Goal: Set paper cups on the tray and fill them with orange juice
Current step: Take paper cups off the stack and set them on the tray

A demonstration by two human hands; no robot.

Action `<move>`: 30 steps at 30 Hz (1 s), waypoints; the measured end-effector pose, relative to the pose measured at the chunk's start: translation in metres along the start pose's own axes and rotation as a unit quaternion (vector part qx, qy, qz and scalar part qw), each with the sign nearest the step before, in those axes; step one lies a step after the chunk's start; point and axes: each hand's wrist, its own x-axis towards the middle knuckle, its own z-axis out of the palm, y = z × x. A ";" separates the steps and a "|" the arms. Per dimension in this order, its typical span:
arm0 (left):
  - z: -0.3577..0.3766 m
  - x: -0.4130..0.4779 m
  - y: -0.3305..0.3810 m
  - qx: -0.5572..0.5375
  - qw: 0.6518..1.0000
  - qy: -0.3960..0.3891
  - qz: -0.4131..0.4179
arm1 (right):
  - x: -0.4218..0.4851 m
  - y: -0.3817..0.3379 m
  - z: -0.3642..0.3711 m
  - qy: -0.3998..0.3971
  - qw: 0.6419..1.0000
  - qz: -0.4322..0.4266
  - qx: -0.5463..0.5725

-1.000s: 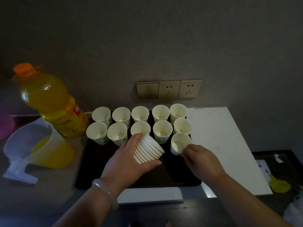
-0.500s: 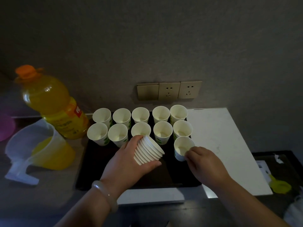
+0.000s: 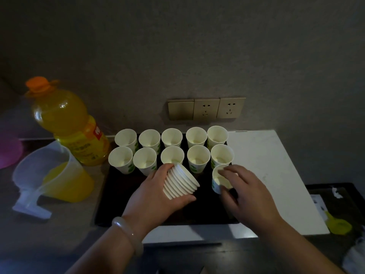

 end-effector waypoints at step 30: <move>-0.021 -0.021 -0.026 -0.024 0.998 0.038 -0.045 | 0.017 -0.024 0.034 0.000 0.994 -0.090 -0.066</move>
